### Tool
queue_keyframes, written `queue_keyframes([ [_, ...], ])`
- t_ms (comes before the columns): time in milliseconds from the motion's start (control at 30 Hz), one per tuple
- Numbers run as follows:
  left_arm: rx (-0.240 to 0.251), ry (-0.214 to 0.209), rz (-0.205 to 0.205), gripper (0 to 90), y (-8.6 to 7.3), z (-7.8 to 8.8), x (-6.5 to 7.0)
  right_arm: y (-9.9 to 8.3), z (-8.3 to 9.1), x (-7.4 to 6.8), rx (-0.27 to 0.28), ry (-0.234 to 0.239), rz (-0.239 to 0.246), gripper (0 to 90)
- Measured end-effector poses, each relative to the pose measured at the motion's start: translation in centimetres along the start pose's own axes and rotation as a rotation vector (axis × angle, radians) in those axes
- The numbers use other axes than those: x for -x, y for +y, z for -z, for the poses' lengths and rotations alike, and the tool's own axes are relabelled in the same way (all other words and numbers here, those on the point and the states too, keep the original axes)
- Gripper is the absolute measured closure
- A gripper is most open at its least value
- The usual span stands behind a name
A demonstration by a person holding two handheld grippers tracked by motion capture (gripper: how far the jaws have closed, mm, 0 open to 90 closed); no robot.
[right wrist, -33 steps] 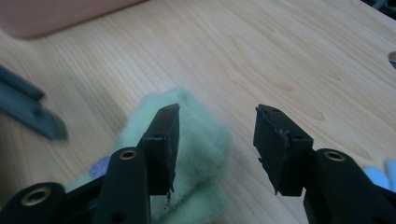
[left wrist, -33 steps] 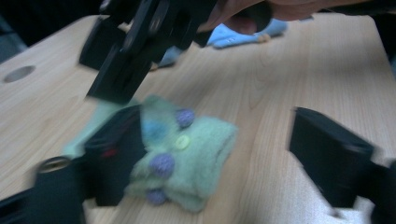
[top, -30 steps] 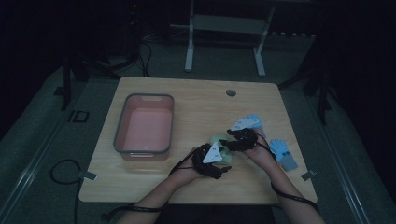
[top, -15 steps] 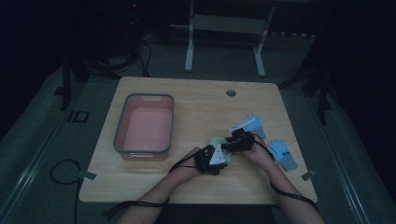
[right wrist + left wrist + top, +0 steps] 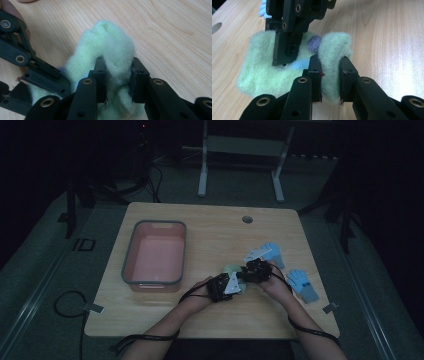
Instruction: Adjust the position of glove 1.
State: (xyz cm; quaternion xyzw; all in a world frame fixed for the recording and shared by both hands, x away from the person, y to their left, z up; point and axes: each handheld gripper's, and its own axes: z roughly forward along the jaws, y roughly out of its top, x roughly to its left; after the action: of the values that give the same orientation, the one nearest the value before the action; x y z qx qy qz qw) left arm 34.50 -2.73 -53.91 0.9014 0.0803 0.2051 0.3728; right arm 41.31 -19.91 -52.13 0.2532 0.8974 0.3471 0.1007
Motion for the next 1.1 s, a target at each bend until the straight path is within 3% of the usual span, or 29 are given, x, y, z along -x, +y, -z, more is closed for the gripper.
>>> queue_keyframes([
  [333, -0.021, 0.002, -0.029, 76.0, 1.0, 1.9, -0.7, 1.2, 1.0, -0.5, 0.04, 0.008, 0.015, 71.5],
  [867, -0.048, 0.011, -0.056, 76.0, 2.7, 5.8, -2.5, 4.7, 3.0, -1.2, 0.084, 0.03, 0.051, 71.4],
  [1100, -0.07, 0.043, -0.064, 76.1, 3.0, 7.6, -3.5, 6.6, 3.2, -1.5, 0.109, 0.034, 0.066, 71.5],
])
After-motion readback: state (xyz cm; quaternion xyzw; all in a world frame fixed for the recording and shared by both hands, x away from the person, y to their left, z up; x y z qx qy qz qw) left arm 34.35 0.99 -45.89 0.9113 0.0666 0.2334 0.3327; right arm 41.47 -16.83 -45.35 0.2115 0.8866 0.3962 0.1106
